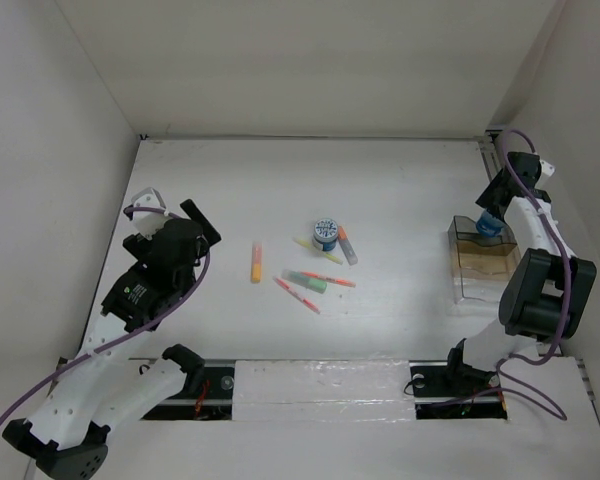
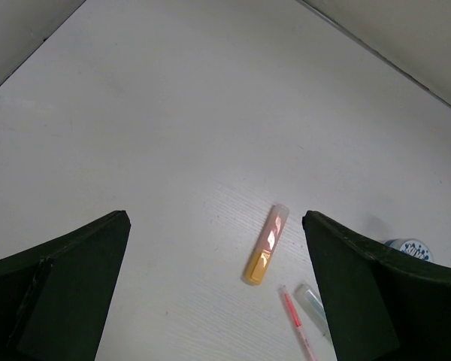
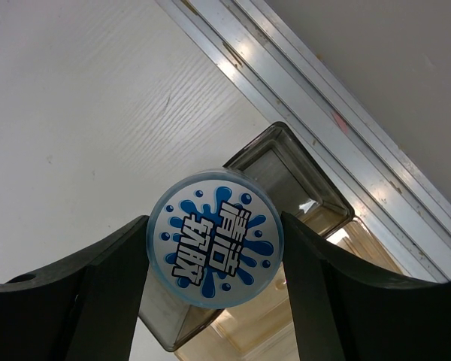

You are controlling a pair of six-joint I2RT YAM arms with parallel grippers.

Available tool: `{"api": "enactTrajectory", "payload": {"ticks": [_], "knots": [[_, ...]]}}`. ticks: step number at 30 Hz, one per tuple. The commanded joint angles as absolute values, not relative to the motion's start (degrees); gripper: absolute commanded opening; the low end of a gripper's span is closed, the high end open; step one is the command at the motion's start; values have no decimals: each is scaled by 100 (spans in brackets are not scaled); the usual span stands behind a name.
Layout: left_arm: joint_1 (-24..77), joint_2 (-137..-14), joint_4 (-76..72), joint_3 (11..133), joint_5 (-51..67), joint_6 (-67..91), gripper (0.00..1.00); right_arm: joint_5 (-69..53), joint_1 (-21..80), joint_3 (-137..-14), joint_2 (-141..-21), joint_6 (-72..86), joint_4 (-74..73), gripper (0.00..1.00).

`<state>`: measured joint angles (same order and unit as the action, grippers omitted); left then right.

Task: Sort the stationery into containers
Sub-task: Place the stationery into the container

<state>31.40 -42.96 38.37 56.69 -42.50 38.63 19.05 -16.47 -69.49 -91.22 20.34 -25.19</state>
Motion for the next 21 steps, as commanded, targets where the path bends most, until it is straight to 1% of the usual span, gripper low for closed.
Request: {"api": "enactTrajectory", "payload": {"ticks": [1,13,17,21], "knots": [[3129,-4263,3735,5634,-4386,3867,100,2038,-1679,-7066,-8851,1995,-2039,0],[3129,-4210,3735,5634,-4386,3867,100,2101,-1731,-6935,-8745,1995,-2275,0],[3129,-4210,3735,5634,-4386,3867,100,2101,-1792,-6698,-8412,1942,-2075,0],[3129,-4210,3735,5634,-4386,3867,100,2241,-1793,-6846,-8595,2003,-2337,0]]}}
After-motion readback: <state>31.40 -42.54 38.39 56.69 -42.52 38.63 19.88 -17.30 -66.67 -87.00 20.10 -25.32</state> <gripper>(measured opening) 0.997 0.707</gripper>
